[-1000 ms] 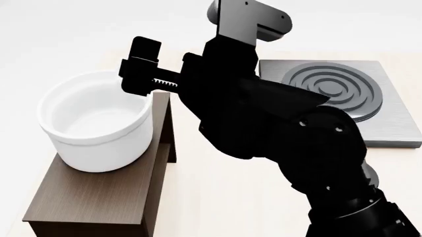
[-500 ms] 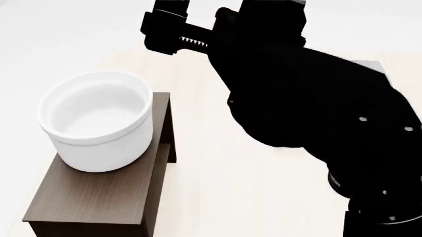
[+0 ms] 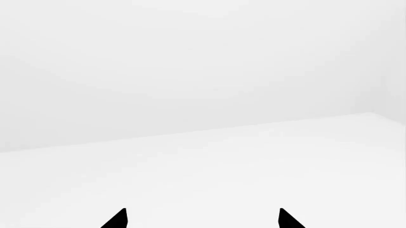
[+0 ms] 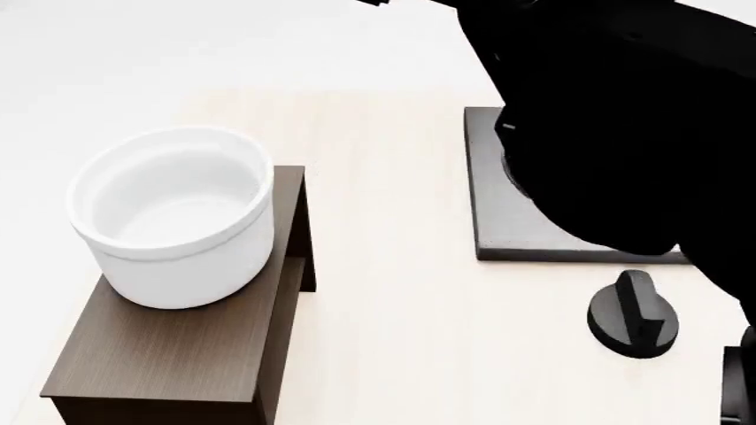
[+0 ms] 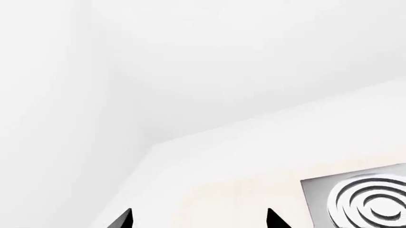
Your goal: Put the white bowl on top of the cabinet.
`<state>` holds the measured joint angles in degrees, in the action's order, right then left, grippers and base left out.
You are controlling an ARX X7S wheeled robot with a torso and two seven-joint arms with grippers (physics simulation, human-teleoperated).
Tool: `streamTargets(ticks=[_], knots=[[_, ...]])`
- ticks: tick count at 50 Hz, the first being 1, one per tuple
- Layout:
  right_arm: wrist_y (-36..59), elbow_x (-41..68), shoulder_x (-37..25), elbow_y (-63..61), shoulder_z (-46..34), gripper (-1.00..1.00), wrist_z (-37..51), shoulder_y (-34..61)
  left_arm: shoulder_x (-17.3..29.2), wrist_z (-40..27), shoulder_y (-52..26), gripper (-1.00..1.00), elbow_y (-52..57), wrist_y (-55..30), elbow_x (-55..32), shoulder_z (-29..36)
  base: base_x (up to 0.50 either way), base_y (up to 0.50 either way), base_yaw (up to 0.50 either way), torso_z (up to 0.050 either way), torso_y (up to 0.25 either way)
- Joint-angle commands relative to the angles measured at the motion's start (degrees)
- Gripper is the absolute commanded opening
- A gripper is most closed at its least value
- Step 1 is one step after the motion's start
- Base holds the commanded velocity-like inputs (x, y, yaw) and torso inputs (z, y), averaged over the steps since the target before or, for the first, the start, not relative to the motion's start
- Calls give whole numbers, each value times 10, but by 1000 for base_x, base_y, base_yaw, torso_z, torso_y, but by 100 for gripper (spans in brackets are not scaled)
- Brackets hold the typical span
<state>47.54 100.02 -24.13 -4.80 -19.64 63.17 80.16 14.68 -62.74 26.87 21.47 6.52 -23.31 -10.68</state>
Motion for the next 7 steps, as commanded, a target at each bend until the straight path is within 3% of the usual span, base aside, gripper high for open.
streamTargets(ticks=[1,7], knots=[[7,44,-36,-41,16,100,48,19,6,-15,2,100,-4,21,-25,-2,0,0,0,0,0],[6,61,-53,-59,27,100,67,24,7,-15,1,100,-5,21,-25,-2,0,0,0,0,0]])
